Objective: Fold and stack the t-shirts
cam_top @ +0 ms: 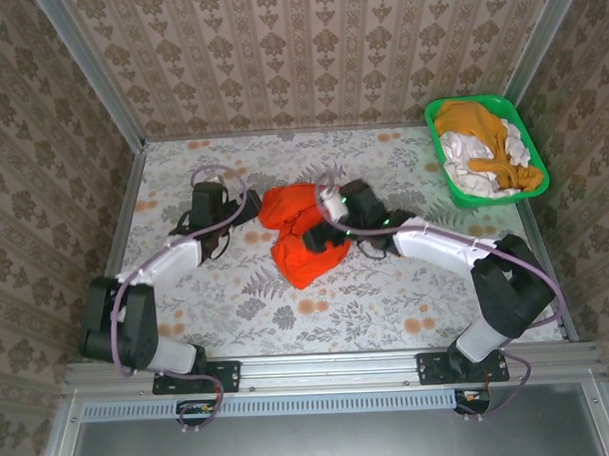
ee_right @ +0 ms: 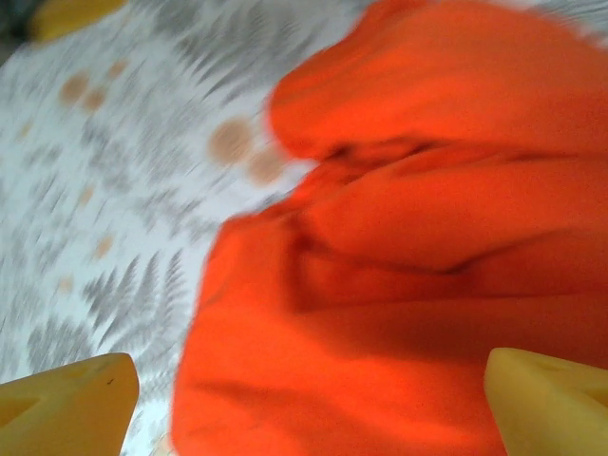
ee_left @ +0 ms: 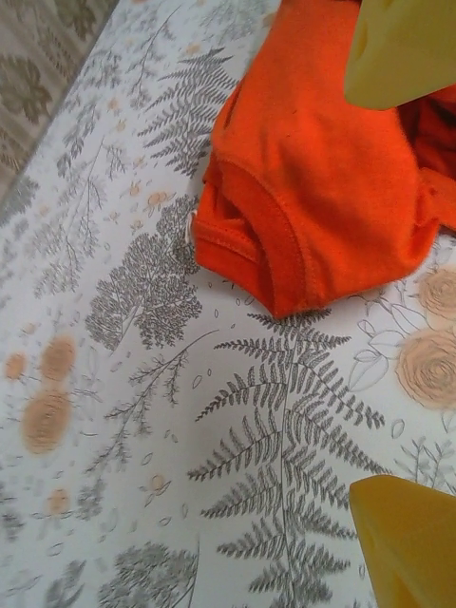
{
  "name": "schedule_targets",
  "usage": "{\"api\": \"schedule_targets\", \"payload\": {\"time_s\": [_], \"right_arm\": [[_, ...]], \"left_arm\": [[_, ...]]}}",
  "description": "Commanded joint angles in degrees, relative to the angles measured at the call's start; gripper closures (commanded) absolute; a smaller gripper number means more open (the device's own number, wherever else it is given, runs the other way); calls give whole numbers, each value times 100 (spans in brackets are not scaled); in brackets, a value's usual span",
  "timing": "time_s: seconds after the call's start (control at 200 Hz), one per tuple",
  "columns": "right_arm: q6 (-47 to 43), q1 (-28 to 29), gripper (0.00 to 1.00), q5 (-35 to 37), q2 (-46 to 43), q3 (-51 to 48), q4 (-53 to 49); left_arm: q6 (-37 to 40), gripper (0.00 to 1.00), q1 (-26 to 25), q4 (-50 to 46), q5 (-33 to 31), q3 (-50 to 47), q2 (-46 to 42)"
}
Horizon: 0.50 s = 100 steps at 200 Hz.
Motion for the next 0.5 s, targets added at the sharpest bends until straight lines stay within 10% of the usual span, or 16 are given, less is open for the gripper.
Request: {"api": "schedule_targets", "payload": {"time_s": [0.0, 0.495], "right_arm": [[-772, 476, 4, 221, 28, -422, 1019], [-2419, 1870, 39, 2054, 1396, 55, 758]], "left_arm": [[-990, 0, -14, -767, 55, 618, 540], [-2114, 24, -450, -808, 411, 1839, 2392]]}}
